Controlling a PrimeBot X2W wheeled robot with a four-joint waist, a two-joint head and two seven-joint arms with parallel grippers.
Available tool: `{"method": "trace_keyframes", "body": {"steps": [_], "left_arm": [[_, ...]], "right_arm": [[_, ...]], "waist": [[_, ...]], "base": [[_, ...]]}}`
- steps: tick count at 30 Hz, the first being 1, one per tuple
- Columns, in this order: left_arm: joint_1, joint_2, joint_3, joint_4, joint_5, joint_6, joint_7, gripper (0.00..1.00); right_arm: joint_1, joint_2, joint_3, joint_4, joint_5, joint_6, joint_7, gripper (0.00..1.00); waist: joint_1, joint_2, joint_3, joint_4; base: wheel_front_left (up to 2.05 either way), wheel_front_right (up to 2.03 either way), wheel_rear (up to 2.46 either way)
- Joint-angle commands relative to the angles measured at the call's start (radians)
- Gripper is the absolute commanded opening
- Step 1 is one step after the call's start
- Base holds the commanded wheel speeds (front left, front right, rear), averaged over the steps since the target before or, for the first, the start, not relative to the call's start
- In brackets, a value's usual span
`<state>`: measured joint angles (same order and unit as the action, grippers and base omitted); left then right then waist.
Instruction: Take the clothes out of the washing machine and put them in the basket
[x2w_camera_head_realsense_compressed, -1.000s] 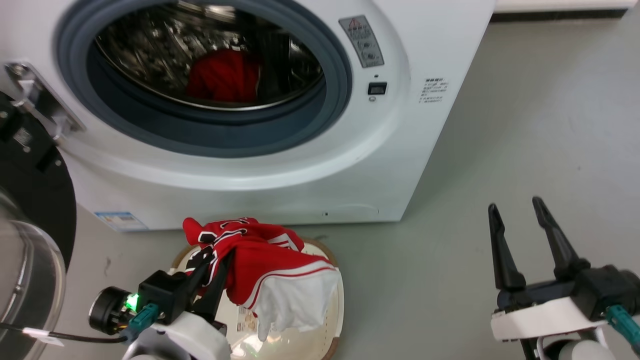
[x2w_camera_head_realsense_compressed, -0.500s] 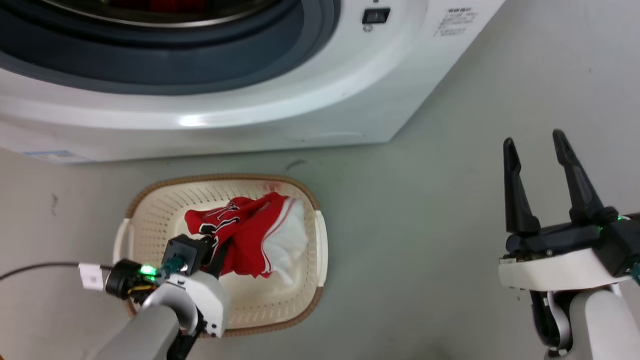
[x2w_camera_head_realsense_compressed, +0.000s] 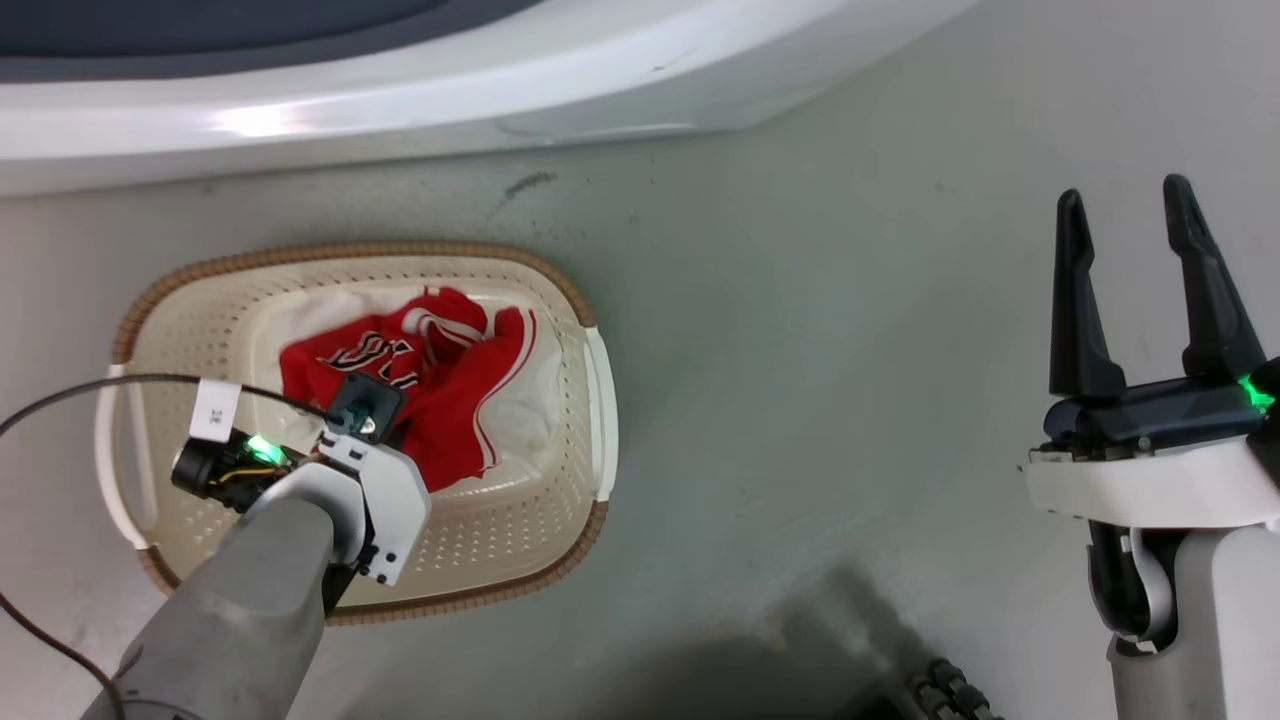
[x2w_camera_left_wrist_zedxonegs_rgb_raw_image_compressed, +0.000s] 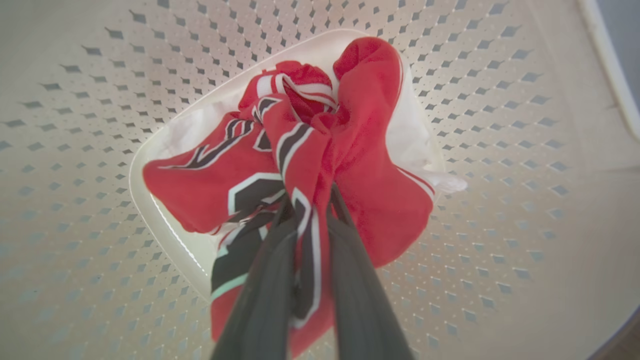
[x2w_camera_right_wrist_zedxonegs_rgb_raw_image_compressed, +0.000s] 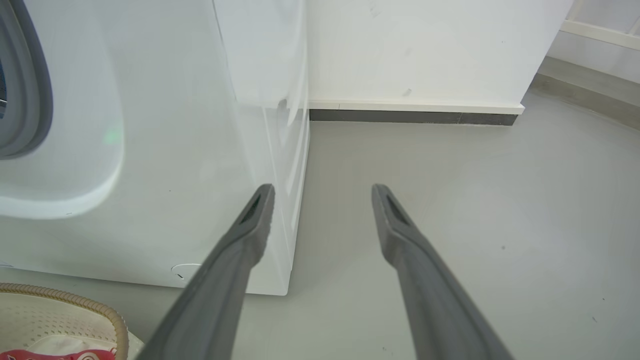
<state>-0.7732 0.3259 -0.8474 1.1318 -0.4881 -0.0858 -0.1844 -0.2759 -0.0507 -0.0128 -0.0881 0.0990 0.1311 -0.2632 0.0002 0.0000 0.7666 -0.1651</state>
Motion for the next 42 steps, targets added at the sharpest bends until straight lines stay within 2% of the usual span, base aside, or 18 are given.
{"method": "trace_keyframes", "body": {"steps": [1,11,12,13,17,23,29,42], "left_arm": [[-0.029,-0.010,-0.012,0.033,0.010,-0.007,0.010,0.00],[-0.082,-0.043,-0.047,0.134,0.009,-0.029,0.075,0.00],[-0.080,-0.045,-0.045,0.136,0.004,-0.030,0.069,0.47],[-0.075,-0.047,-0.042,0.138,-0.001,-0.029,0.057,1.00],[-0.035,-0.060,-0.034,0.147,-0.024,-0.035,0.046,1.00],[0.019,-0.087,-0.024,0.139,-0.049,-0.038,-0.050,1.00],[0.081,-0.109,0.000,0.118,-0.069,-0.031,-0.080,1.00],[0.271,-0.056,0.165,-0.226,-0.014,0.063,-0.081,1.00]], "right_arm": [[-0.022,0.001,-0.003,-0.007,0.012,-0.001,-0.002,1.00],[-0.039,0.001,-0.011,-0.005,0.020,-0.001,-0.002,1.00],[-0.040,0.001,-0.011,-0.002,0.020,-0.001,-0.002,1.00],[-0.040,0.001,-0.010,0.000,0.020,-0.001,-0.002,1.00],[-0.032,0.001,-0.006,0.012,0.019,-0.001,-0.002,1.00],[0.007,0.001,-0.002,0.034,0.004,-0.001,-0.002,1.00],[0.055,0.001,0.015,0.053,-0.004,-0.001,-0.002,1.00],[0.152,0.000,0.010,0.081,-0.031,-0.001,-0.002,1.00]], "waist": [[-0.0002,0.0000,0.049,-0.020],[-0.0002,0.0000,0.089,-0.029],[-0.0002,0.0000,0.084,-0.028],[-0.0002,0.0000,0.077,-0.026],[-0.0002,0.0000,0.028,-0.014],[-0.0002,0.0000,-0.081,0.022],[-0.0002,0.0000,-0.200,0.055],[-0.0002,0.0000,-0.396,0.103]], "base": [[0.00,0.00,0.00],[0.00,0.00,0.00],[0.00,0.00,0.00],[0.00,0.00,0.00],[0.00,0.00,0.00],[0.00,0.00,0.00],[0.00,0.00,0.00],[0.00,0.00,0.00]]}}
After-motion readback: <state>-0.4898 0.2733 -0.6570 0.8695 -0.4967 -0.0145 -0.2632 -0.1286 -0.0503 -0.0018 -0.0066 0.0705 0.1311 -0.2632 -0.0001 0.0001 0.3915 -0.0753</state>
